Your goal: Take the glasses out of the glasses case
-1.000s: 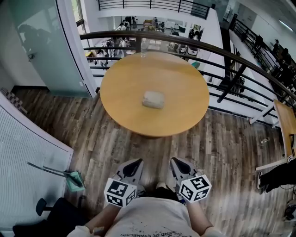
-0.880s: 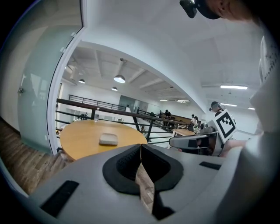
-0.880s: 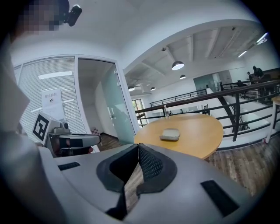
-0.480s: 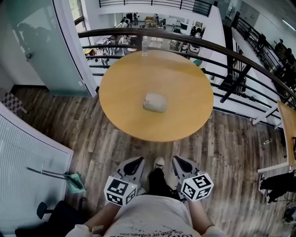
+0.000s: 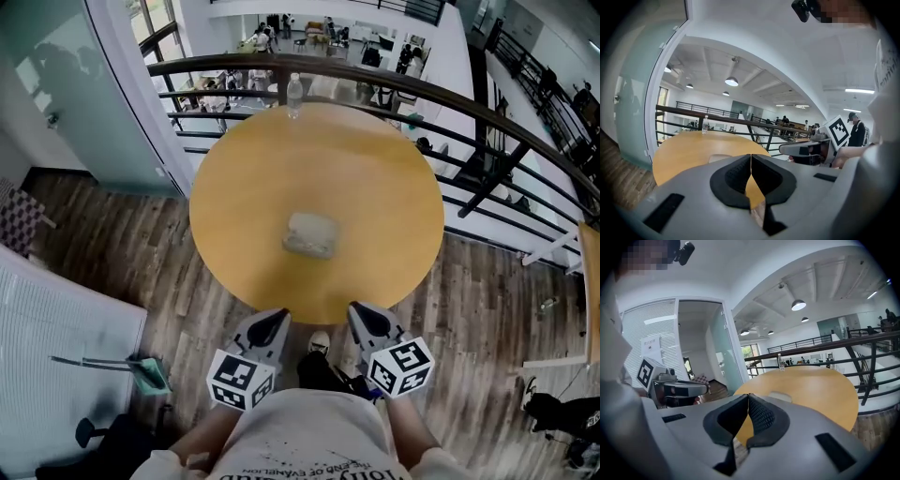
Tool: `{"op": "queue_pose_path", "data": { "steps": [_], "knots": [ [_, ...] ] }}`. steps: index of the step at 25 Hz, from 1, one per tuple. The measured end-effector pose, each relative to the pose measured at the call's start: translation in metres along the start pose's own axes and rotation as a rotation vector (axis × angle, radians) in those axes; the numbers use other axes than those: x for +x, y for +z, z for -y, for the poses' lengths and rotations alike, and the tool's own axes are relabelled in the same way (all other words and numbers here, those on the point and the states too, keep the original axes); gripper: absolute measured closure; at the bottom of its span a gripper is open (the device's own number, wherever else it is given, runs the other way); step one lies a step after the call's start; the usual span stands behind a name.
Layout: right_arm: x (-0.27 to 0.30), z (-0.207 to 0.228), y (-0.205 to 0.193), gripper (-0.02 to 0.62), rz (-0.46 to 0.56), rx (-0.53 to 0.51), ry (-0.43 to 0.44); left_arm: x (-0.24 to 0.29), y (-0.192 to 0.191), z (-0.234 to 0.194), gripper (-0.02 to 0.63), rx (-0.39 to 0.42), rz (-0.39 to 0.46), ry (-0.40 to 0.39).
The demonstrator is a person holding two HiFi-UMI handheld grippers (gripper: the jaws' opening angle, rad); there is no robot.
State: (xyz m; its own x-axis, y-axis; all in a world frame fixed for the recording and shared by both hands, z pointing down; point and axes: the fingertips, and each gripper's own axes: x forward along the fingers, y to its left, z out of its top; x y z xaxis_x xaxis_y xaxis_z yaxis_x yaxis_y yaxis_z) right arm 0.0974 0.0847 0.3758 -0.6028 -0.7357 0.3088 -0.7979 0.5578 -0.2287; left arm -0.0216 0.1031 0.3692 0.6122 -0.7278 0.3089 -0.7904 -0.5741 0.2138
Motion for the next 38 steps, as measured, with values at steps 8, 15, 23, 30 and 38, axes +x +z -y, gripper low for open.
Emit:
{"op": "queue_pose_path", "data": {
  "steps": [8, 15, 23, 30, 38],
  "knots": [
    [0.05, 0.06, 0.024, 0.569, -0.055, -0.008, 0.077, 0.072, 0.029, -0.028, 0.581, -0.023, -0.009, 0.048],
    [0.071, 0.085, 0.029, 0.569, -0.081, -0.013, 0.115, 0.098, 0.036, -0.041, 0.581, -0.038, -0.023, 0.084],
    [0.093, 0.091, 0.034, 0.569, -0.114, -0.027, 0.086, 0.108, 0.049, -0.066, 0.581, -0.033, -0.028, 0.08],
    [0.109, 0.086, 0.031, 0.569, -0.153, -0.064, 0.07, 0.117, 0.051, -0.096, 0.581, -0.035, -0.043, 0.058],
    [0.138, 0.088, 0.024, 0.569, -0.193, -0.116, 0.111, 0.14, 0.04, -0.11, 0.581, -0.051, -0.08, 0.025]
  ]
}}
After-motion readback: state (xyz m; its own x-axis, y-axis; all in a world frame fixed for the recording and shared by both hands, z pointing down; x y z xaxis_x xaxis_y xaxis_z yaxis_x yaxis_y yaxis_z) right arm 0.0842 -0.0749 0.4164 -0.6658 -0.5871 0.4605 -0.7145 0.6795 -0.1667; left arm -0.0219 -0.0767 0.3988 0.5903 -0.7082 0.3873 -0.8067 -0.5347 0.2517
